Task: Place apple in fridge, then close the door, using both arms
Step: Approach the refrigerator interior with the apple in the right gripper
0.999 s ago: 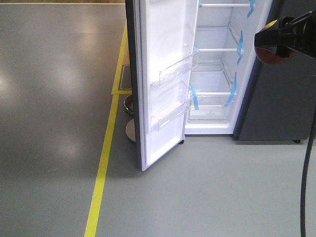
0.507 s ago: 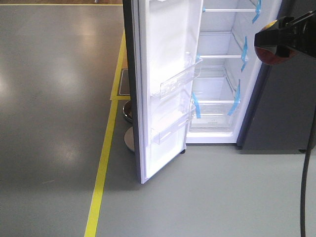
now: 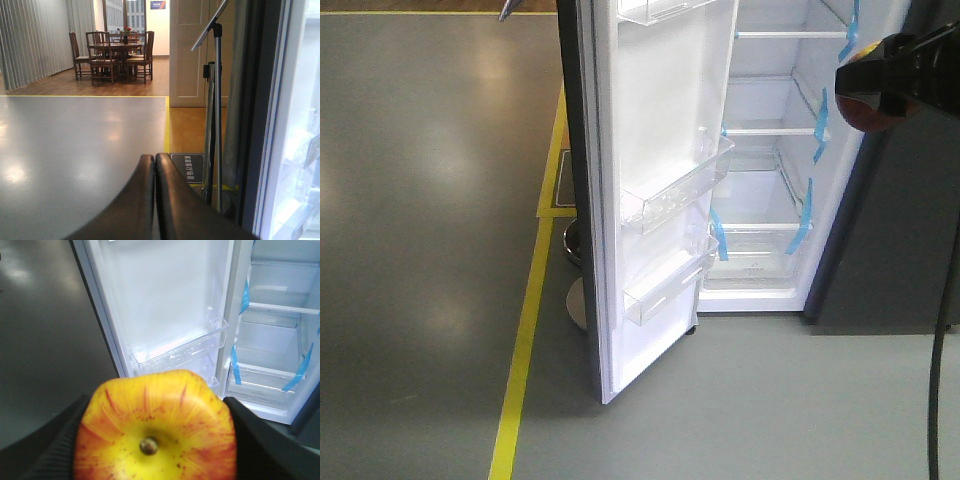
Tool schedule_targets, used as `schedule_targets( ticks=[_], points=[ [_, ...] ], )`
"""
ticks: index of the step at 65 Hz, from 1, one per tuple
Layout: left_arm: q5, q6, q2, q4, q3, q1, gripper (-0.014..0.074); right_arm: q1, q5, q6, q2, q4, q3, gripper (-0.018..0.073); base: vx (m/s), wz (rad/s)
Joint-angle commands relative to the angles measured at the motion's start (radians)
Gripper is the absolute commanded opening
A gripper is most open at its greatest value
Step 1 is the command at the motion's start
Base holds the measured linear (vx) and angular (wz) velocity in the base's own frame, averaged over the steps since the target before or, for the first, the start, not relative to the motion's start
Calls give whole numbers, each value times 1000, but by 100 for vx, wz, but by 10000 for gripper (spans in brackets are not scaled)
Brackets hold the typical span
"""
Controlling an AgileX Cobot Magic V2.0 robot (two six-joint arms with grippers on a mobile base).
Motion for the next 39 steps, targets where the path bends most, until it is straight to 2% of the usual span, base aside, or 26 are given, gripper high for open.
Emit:
schedule_targets(
  ticks=[1, 39],
  points=[
    [-70, -5, -16, -8, 21, -5, -6, -3, -63, -7, -27, 25, -32, -8, 16, -1],
    [-70, -5, -16, -8, 21, -5, -6, -3, -62, -7, -27, 25, -32, -8, 14, 0]
  ],
)
